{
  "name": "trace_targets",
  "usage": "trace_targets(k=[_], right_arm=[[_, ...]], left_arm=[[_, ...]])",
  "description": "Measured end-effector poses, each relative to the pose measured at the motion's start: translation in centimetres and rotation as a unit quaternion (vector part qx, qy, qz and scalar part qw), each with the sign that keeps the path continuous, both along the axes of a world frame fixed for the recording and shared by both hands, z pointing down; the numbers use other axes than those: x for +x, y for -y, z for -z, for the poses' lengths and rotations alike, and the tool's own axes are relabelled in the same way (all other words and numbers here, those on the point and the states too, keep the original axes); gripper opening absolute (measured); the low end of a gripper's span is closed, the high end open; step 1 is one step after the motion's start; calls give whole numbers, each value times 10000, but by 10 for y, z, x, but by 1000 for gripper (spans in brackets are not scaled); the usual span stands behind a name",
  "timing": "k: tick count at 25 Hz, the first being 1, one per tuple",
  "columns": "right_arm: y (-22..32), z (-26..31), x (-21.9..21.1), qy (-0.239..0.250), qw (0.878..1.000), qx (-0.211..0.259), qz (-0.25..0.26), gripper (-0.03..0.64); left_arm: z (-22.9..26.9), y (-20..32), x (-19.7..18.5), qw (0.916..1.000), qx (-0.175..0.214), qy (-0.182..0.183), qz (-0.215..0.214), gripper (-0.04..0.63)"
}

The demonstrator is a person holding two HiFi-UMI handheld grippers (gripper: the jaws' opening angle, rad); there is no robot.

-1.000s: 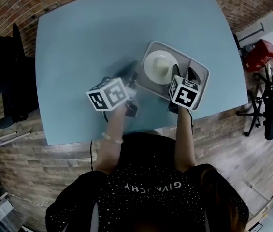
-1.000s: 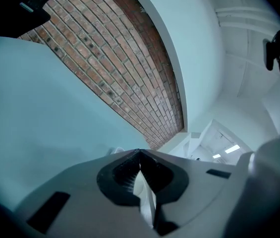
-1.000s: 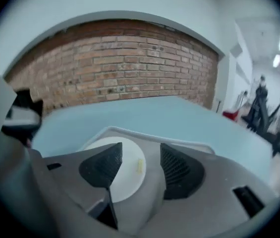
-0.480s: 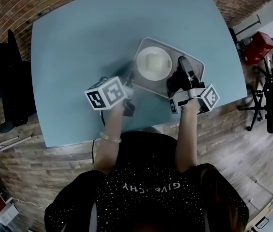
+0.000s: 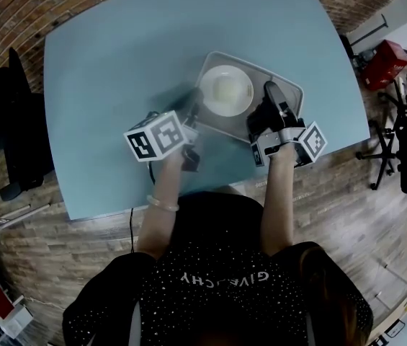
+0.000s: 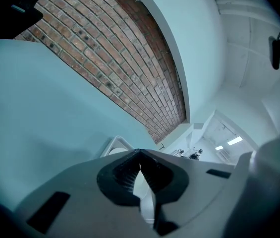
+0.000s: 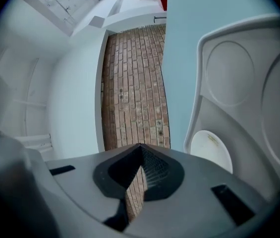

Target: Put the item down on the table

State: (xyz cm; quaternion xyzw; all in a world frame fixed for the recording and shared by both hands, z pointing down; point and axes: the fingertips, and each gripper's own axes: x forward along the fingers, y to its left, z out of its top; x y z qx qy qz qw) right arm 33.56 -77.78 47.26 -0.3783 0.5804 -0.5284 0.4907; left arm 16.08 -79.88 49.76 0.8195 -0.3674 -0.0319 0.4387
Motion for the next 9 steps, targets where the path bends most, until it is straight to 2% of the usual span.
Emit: trace_targets(k=[9], right_arm=[[-4, -14, -9, -148, 9997, -152, 139, 12]], left_arm=[[-7, 1, -1, 10000, -69, -29, 10, 11]])
